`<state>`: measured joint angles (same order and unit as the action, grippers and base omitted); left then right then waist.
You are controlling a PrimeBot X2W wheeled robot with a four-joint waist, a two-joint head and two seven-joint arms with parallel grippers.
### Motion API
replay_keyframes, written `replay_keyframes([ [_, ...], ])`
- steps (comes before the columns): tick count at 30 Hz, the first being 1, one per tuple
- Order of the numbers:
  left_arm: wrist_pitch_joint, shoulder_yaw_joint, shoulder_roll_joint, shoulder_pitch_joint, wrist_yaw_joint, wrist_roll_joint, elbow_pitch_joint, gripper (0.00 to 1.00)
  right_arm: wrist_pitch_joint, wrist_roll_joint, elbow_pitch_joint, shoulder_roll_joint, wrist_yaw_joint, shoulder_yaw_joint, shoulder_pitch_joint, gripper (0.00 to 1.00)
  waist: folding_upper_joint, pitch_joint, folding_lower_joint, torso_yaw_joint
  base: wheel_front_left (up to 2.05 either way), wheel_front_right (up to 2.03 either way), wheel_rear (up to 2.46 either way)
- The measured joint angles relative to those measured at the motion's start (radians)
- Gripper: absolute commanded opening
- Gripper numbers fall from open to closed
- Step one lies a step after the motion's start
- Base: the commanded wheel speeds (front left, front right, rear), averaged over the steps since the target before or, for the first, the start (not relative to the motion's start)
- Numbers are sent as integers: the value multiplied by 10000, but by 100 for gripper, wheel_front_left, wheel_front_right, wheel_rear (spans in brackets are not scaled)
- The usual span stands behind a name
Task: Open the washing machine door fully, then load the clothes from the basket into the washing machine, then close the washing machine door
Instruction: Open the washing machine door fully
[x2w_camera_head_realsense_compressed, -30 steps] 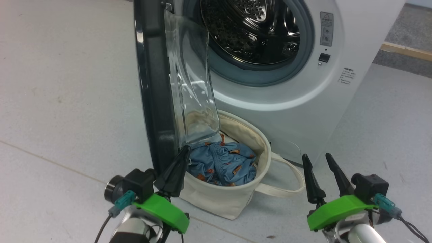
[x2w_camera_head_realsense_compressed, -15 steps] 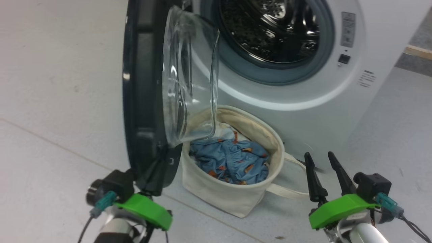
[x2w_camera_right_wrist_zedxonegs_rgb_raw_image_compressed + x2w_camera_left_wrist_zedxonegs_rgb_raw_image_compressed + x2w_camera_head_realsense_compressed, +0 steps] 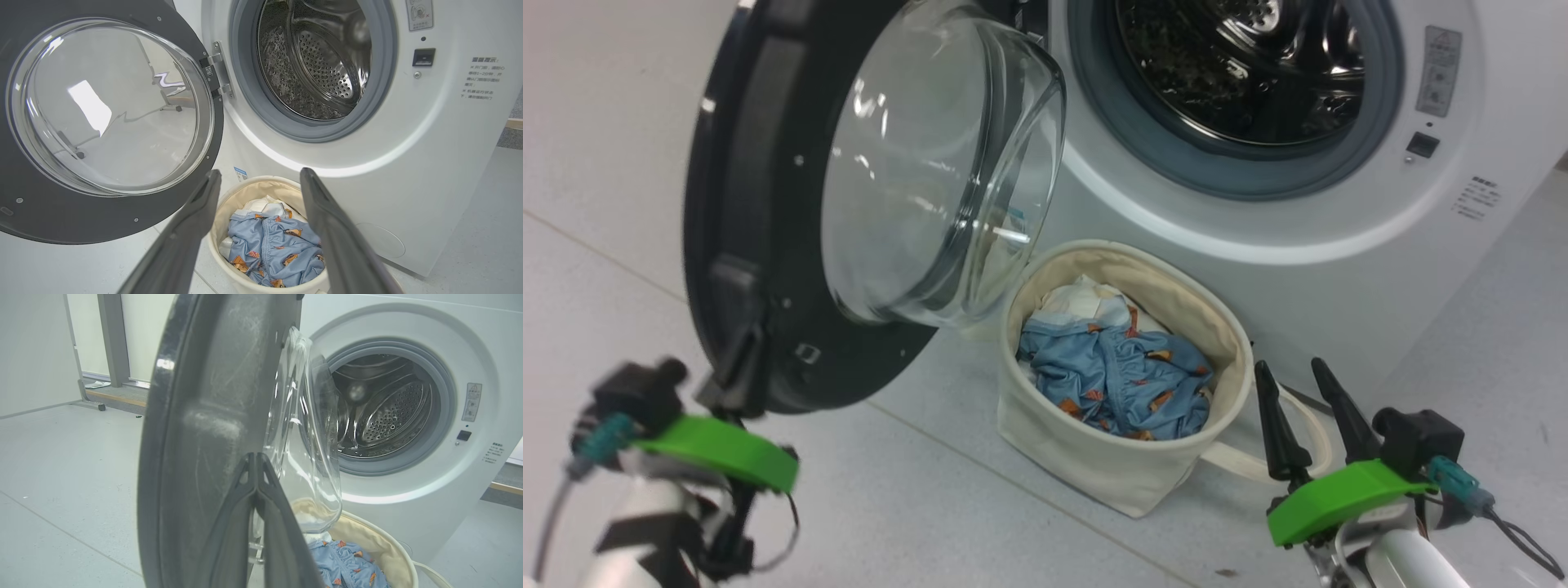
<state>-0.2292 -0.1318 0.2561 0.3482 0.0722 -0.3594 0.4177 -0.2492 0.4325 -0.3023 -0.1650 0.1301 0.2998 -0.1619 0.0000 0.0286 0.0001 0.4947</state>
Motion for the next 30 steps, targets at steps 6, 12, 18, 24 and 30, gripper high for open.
replay_keyframes([
  [6, 48, 280, 476, 732, 360, -644, 479, 0, 0, 0, -67, -84, 0, 224, -311, 100, 0, 335, 1, 120, 0, 0, 0],
  [12, 42, 399, 970, 1132, 516, -1078, 1208, 0, 0, 0, -121, -207, 0, 407, -642, 100, 0, 661, 1, 204, 0, 0, 0],
  [18, -59, 470, 1260, 1376, 518, -1229, 1862, 0, 0, 2, -186, -205, 0, 487, -729, 100, 0, 860, 0, 269, 0, 0, 0],
  [24, -192, 318, 1419, 2045, 527, -1335, 2648, 0, 0, 6, -268, -182, 0, 598, -1058, 100, 0, 1155, 0, 357, 0, 0, 0],
  [30, -203, 232, 1563, 2432, 529, -1379, 3208, 0, 0, 6, -336, -59, 0, 564, -1059, 100, 0, 1199, 0, 383, 0, 0, 0],
])
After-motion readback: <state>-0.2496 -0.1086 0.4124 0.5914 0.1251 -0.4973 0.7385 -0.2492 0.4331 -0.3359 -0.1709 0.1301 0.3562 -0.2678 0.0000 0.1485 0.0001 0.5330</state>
